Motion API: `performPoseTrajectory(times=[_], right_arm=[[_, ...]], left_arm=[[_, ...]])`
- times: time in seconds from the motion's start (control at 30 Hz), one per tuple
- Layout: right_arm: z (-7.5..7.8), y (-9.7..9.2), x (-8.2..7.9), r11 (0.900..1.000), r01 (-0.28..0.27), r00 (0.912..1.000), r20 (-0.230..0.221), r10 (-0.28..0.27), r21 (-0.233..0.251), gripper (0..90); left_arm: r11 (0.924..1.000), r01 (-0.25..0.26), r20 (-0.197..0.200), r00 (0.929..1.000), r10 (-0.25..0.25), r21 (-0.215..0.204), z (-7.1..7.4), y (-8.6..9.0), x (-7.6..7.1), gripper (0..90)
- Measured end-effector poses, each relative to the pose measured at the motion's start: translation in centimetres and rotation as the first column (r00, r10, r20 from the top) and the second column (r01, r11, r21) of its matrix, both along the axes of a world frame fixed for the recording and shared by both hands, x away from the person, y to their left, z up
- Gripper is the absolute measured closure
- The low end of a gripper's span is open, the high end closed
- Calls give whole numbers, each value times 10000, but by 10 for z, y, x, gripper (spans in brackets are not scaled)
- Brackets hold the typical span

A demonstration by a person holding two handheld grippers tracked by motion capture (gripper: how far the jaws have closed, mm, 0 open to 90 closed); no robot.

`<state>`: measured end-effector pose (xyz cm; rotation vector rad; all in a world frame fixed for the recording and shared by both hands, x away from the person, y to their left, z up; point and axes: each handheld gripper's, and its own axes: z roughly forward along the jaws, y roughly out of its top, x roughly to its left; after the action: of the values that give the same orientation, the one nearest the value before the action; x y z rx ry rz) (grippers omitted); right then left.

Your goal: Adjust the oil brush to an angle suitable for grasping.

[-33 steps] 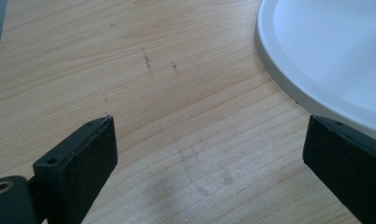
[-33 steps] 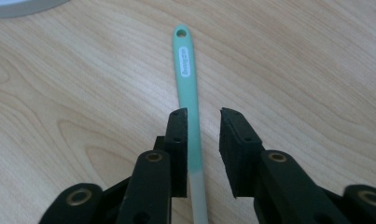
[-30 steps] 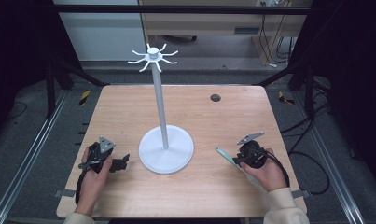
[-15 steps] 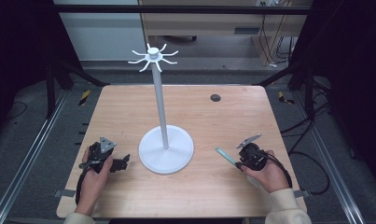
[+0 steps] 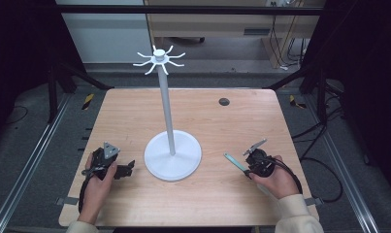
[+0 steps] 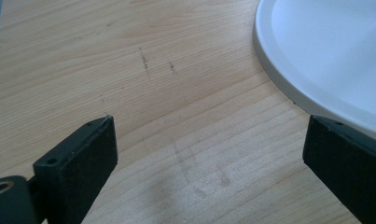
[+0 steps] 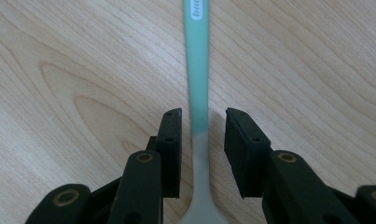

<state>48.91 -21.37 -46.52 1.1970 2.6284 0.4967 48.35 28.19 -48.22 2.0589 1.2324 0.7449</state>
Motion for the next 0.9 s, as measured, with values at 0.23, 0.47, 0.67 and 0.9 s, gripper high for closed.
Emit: performPoseTrajectory(times=[0.23,0.47,0.67,0.9], right_arm=[[9,2,4,9998,-100,9999,-41,100,-153,689],[11,4,8,9986,-380,9982,-478,363,-369,692],[3,5,13,9967,-572,9951,-840,522,-582,699],[-2,8,15,9946,-744,9924,-1036,667,-729,732]], left_arm=[[10000,-15,-12,10000,15,46,0,0,-1,27],[10000,-4,-26,10000,4,87,-1,-1,-1,27],[9999,10,-27,10000,-10,100,-1,-1,-1,27],[10000,4,-23,10000,-4,70,-1,-1,-1,27]])
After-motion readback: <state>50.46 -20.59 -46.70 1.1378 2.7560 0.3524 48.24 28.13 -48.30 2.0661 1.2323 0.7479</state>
